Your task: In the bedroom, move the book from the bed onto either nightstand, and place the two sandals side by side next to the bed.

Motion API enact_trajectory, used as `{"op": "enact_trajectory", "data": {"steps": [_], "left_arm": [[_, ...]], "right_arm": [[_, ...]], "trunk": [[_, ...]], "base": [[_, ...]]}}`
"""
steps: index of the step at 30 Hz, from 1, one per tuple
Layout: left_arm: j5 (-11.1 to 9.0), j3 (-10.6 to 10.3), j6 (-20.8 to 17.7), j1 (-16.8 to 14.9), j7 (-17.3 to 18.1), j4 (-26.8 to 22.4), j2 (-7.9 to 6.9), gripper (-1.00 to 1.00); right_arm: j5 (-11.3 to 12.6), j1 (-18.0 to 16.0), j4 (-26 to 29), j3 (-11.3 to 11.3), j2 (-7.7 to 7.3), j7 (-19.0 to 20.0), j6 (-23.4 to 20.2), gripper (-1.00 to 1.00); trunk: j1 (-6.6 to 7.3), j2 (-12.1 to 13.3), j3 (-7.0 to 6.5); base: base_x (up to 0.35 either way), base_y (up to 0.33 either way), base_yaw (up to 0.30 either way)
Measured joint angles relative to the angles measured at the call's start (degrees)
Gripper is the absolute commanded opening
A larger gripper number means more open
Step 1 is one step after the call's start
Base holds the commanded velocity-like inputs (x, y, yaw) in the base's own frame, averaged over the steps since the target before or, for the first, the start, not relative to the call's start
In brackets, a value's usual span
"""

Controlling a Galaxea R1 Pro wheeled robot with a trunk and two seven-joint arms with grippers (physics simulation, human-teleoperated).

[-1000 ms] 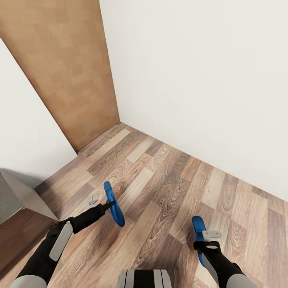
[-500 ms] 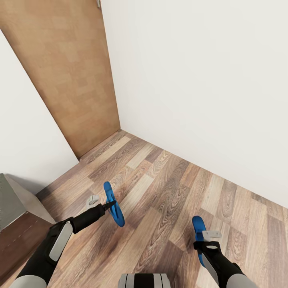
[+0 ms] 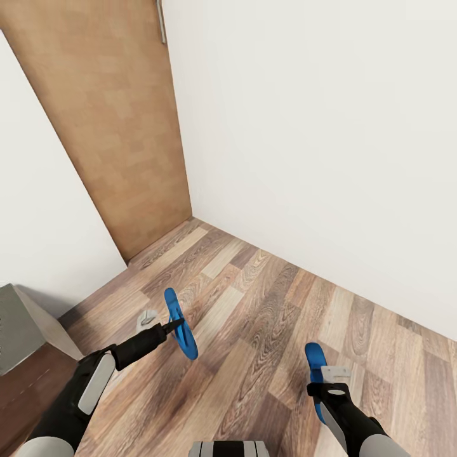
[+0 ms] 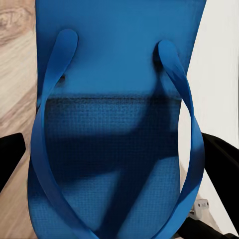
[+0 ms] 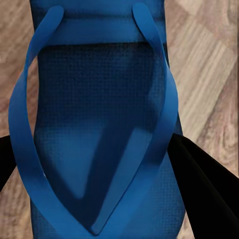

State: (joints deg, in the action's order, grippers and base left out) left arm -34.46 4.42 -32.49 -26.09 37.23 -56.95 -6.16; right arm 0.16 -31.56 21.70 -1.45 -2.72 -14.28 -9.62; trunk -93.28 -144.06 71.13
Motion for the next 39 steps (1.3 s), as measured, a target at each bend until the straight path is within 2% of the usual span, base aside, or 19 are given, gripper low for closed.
{"op": "enact_trajectory", "data": {"steps": [39], "left_arm": [[0.0,-0.1,0.0,0.0,0.0,0.0,0.01,-1.00]], "right_arm": [[0.1,0.0,0.1,0.1,-0.13,0.3,-0.4,-1.00]], "trunk": [[1.00,0.5,-8.65]], "base": [[0.000,0.000,0.000]]}}
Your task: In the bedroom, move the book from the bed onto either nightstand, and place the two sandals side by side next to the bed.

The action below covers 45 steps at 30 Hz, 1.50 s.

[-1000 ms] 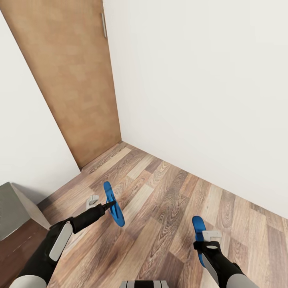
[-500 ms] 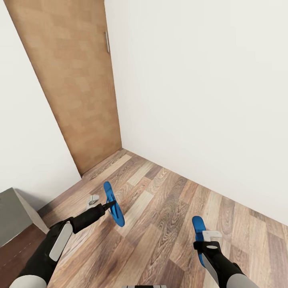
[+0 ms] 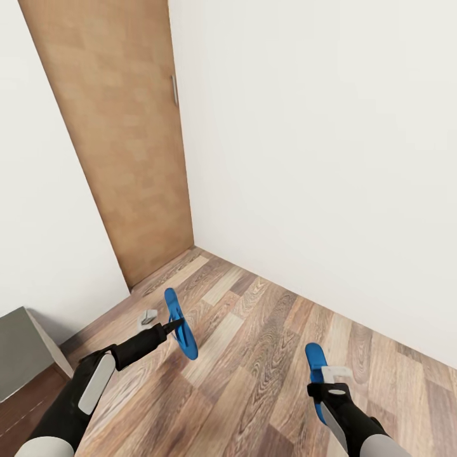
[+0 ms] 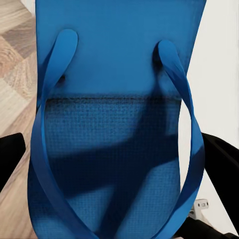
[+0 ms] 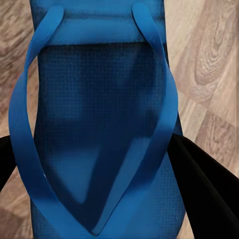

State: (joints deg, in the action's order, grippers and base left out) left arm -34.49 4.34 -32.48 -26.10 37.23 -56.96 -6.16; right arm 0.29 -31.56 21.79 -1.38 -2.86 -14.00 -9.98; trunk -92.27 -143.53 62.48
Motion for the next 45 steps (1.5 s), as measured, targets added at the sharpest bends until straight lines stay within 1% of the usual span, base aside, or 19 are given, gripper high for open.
{"op": "enact_trajectory", "data": {"steps": [4,11,12,14,16,18,20,23,45], "left_arm": [[0.0,0.0,0.0,0.0,0.0,0.0,0.00,-1.00],[0.0,0.0,0.0,0.0,0.0,0.0,0.00,-1.00],[0.0,0.0,0.0,0.0,0.0,0.0,0.00,-1.00],[0.0,0.0,0.0,0.0,0.0,0.0,0.00,-1.00],[0.0,0.0,0.0,0.0,0.0,0.0,0.00,-1.00],[0.0,0.1,0.0,0.0,0.0,0.0,0.00,-1.00],[0.0,0.0,0.0,0.0,0.0,0.0,0.00,-1.00],[0.0,0.0,0.0,0.0,0.0,0.0,-0.01,-1.00],[0.0,0.0,0.0,0.0,0.0,0.0,0.00,-1.00]], "right_arm": [[0.0,0.0,0.1,0.0,-0.02,0.1,-1.0,-1.00],[0.1,0.0,0.1,0.0,-0.04,0.7,-1.3,-1.00],[0.1,0.0,0.1,0.0,-0.08,1.5,-1.4,-1.00],[0.2,0.0,0.2,0.0,-0.14,4.3,-1.6,-1.00],[0.2,0.0,0.2,0.0,-0.22,7.8,-3.2,-1.00],[0.2,0.0,0.2,0.0,-0.26,10.5,-5.1,-1.00],[0.1,0.0,0.9,0.0,-0.28,11.8,-6.3,-1.00],[0.1,0.0,1.8,0.1,-0.29,12.3,-6.7,-1.00],[0.0,0.0,2.3,0.1,-0.25,12.2,-6.8,-1.00]], "trunk": [[0.10,0.1,-0.89],[0.28,0.1,-2.44],[0.31,0.2,-2.66],[0.36,0.2,-3.10],[0.41,0.2,-3.55],[0.46,0.2,-3.99],[0.52,0.3,-4.44],[0.59,0.3,-5.10],[5.42,9.1,-9.05]], "base": [[0.000,0.000,0.000],[0.000,0.000,0.000],[0.000,0.000,0.000],[0.000,0.000,0.000],[0.000,0.000,0.000],[0.000,0.000,0.000],[0.000,0.000,0.000],[0.000,0.000,0.000],[0.000,0.000,0.000]]}}
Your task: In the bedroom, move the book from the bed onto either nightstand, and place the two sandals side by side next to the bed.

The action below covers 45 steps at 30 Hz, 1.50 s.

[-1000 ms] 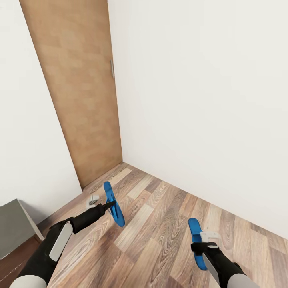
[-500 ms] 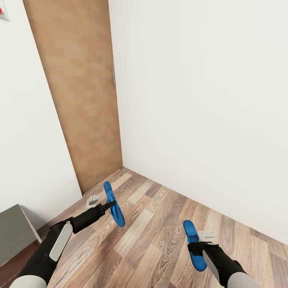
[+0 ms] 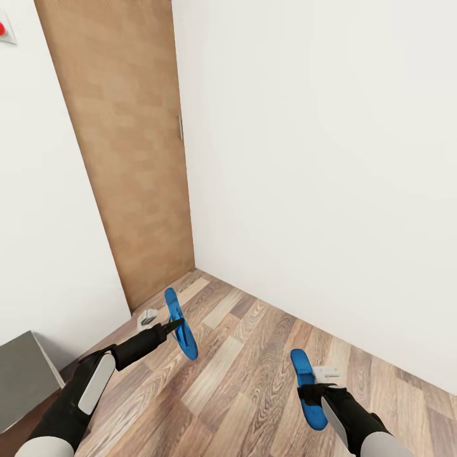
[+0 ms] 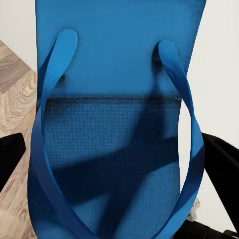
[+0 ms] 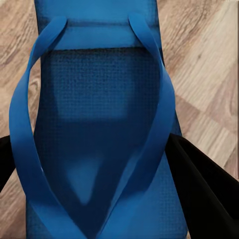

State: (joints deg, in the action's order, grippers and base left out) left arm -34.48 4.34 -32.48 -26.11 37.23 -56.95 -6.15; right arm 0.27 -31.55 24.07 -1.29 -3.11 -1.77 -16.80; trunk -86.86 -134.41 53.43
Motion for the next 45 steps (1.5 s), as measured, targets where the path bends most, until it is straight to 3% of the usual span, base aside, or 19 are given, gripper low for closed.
{"op": "enact_trajectory", "data": {"steps": [10,15,18,45], "left_arm": [[0.1,0.0,0.1,0.0,0.0,0.0,0.00,-1.00],[0.1,-0.1,0.1,0.0,0.0,0.0,0.00,-1.00],[0.1,-0.1,0.1,0.0,0.0,0.0,0.00,-1.00],[0.1,-0.1,0.1,0.0,-0.1,0.0,0.00,-1.00]], "right_arm": [[-0.4,0.0,0.4,0.0,0.27,-1.3,0.0,-1.00],[-0.6,0.0,0.4,-0.1,0.41,-12.1,0.1,-1.00],[-0.3,0.0,0.3,-0.1,0.42,-15.5,0.1,-1.00],[-0.3,0.0,0.3,-0.2,0.47,-16.4,0.3,-1.00]], "trunk": [[2.20,4.0,-1.80],[3.30,6.0,-2.69],[3.95,7.2,-3.23],[9.89,18.1,-8.08]], "base": [[0.000,0.000,0.000],[0.000,0.000,0.000],[0.000,0.000,0.000],[0.000,0.000,0.000]]}}
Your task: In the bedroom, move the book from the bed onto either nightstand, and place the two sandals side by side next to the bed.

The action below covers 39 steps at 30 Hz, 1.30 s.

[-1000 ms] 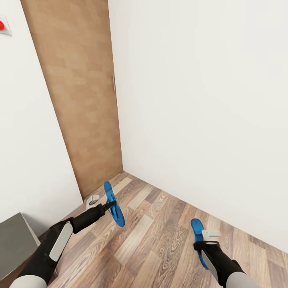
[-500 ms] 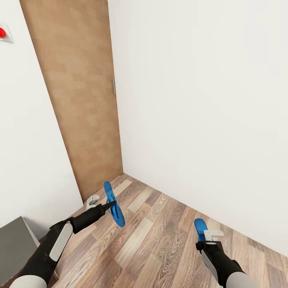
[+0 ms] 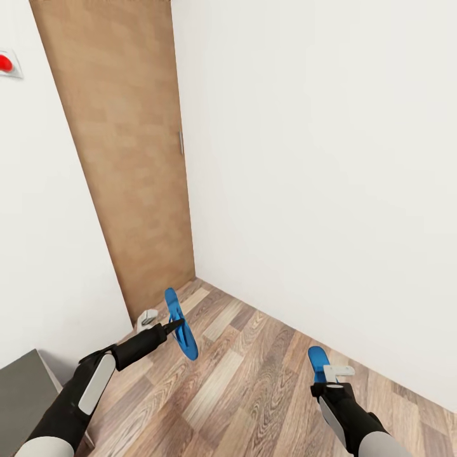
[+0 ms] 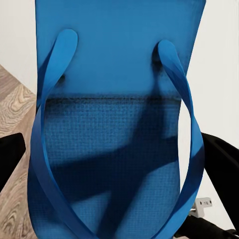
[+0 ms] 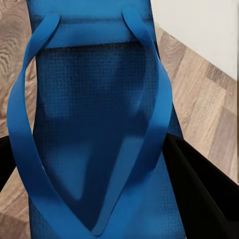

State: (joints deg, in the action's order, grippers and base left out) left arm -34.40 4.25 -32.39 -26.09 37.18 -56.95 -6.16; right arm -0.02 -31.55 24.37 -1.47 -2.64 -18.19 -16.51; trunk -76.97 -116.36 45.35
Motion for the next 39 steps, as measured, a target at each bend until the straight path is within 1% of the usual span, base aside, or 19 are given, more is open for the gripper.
{"op": "enact_trajectory", "data": {"steps": [16,26,27,31,32,33,34,35,37,39], "left_arm": [[0.0,-0.2,0.1,0.0,-0.4,0.2,0.15,-1.00],[0.1,-0.3,0.1,0.0,-0.4,0.3,0.24,-1.00],[0.2,-0.6,0.2,0.0,-0.4,0.3,0.30,-1.00],[0.4,-3.8,0.3,0.0,-0.4,1.6,0.70,-1.00],[1.1,-5.5,0.4,0.0,-0.3,3.2,0.80,-1.00],[1.6,-7.2,0.8,0.0,-0.3,5.0,0.79,-1.00],[1.7,-8.0,1.3,0.0,-0.3,6.5,0.78,-1.00],[2.1,-8.4,2.2,0.0,-0.3,8.0,0.75,-1.00],[3.3,-9.1,4.9,0.0,-0.3,11.9,0.76,-1.00],[5.7,-9.8,8.5,0.0,-0.3,16.2,0.88,-1.00]], "right_arm": [[-0.2,0.0,-0.1,0.0,0.21,-0.3,-0.1,-1.00],[0.1,0.0,-0.2,-0.1,0.35,-0.2,-0.1,-1.00],[0.1,0.0,-0.2,-0.1,0.36,-0.2,-0.1,-1.00],[0.2,0.0,-0.2,-0.1,0.25,0.1,-0.2,-1.00],[0.3,0.0,-0.1,-0.1,0.19,0.4,-0.2,-1.00],[0.3,0.0,0.0,0.0,0.15,1.2,-0.2,-1.00],[0.4,0.0,0.1,0.0,0.14,2.6,-0.2,-1.00],[0.5,0.0,0.1,0.0,0.13,4.8,-0.2,-1.00],[0.9,0.0,0.1,0.3,0.03,11.5,-0.3,-1.00],[2.4,0.0,0.0,1.2,-0.08,18.5,-0.4,-1.00]], "trunk": [[3.51,6.4,-2.87],[5.71,10.4,-4.67],[5.93,10.8,-4.85],[6.81,12.4,-5.56],[7.03,12.8,-5.74],[7.25,13.2,-5.92],[7.47,13.6,-6.10],[7.69,14.0,-6.28],[8.13,14.8,-6.63],[8.57,15.6,-6.99]], "base": [[0.000,0.000,0.000],[0.000,0.000,0.000],[0.000,0.000,0.000],[0.000,0.000,0.000],[0.000,0.000,0.000],[0.000,0.000,0.000],[0.000,0.000,0.000],[0.000,0.000,0.000],[0.000,0.000,0.000],[0.000,0.000,0.000]]}}
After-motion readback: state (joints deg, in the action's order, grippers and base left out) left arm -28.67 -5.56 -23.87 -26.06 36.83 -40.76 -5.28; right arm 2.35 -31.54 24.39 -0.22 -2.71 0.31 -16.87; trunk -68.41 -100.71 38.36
